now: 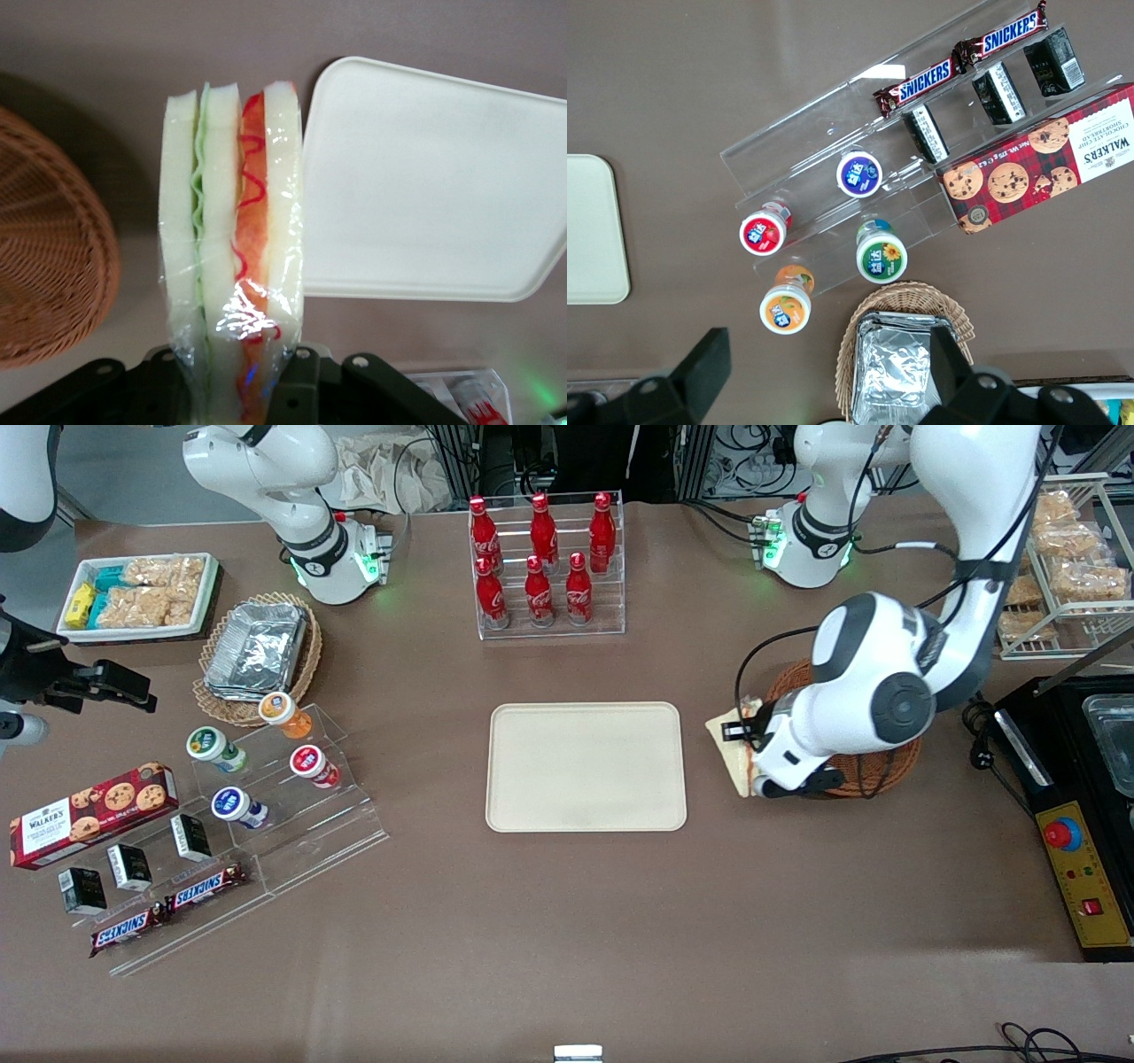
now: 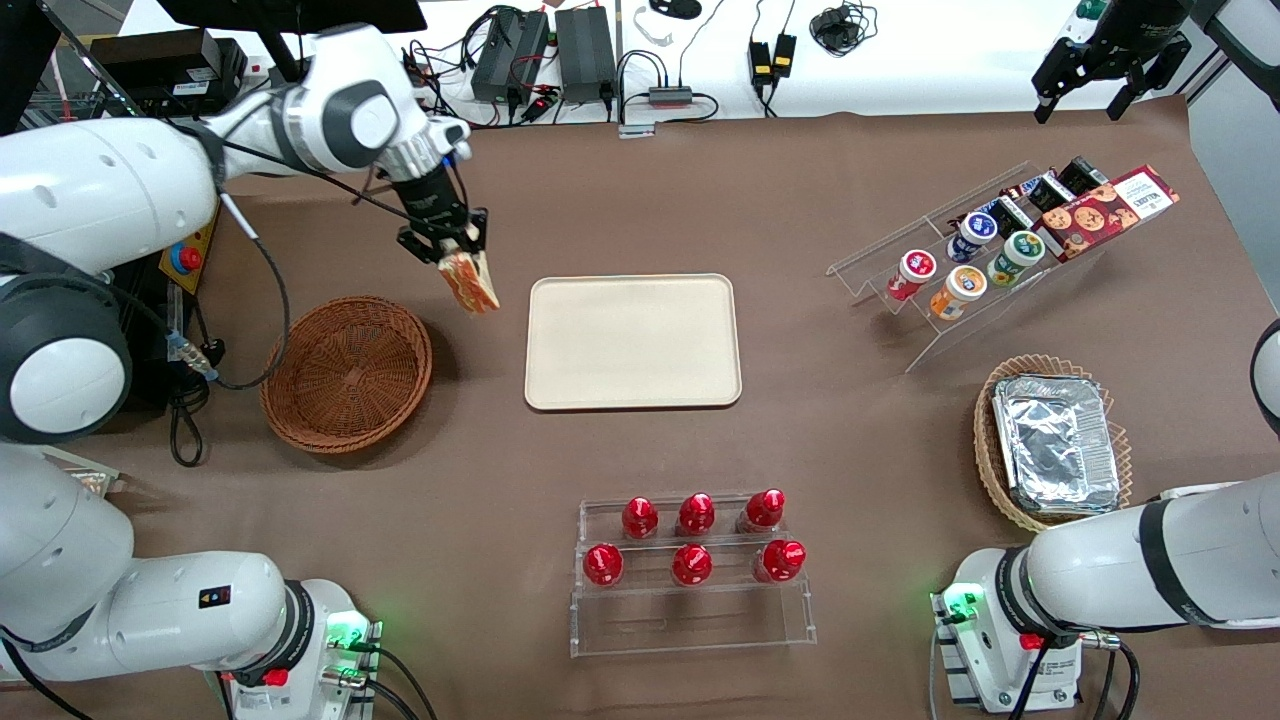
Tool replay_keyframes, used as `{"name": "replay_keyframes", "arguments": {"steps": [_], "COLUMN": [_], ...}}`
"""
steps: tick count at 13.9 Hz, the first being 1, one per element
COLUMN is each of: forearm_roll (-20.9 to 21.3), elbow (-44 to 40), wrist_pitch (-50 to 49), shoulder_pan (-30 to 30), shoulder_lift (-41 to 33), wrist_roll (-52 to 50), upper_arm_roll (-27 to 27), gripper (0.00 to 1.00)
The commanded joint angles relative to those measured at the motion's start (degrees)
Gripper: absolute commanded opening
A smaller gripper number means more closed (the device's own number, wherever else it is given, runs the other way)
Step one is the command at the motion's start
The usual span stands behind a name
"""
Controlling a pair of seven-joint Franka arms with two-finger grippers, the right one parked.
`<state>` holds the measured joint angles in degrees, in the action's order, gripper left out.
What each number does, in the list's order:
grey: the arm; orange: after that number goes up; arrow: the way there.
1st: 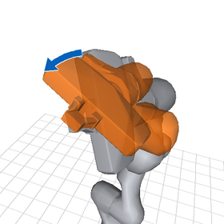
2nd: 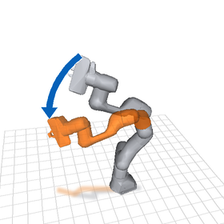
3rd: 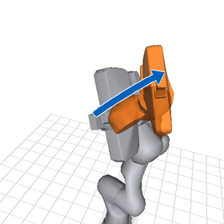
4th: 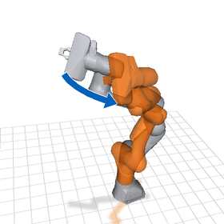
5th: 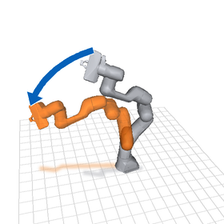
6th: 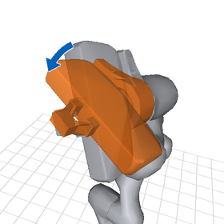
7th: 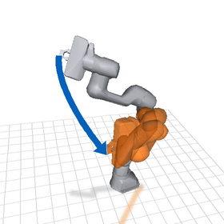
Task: Place sandwich from basket to tray
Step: 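Carry the sandwich over the cream tray and lower it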
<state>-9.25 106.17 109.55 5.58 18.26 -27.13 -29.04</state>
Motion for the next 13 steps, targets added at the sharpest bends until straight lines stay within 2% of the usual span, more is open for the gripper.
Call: {"name": "replay_keyframes", "arguments": {"steps": [1, 3, 5, 10, 13], "forearm_roll": [4.6, 7.6, 11.1, 17.1, 18.0], "elbow": [-0.9, -0.9, -1.3, -1.8, -2.2], "wrist_pitch": [3.8, 7.1, 8.0, 10.9, 11.0], "shoulder_pan": [0.5, 0.2, -4.0, -7.0, -8.0], "shoulder_lift": [4.1, 7.1, 9.0, 14.1, 16.0], "wrist_roll": [-3.8, -7.4, -10.9, -12.1, -12.1], "upper_arm_roll": [-3.6, -5.6, -5.4, -5.4, -5.4], "gripper": [0.34, 0.34, 0.34, 0.34, 0.34]}}
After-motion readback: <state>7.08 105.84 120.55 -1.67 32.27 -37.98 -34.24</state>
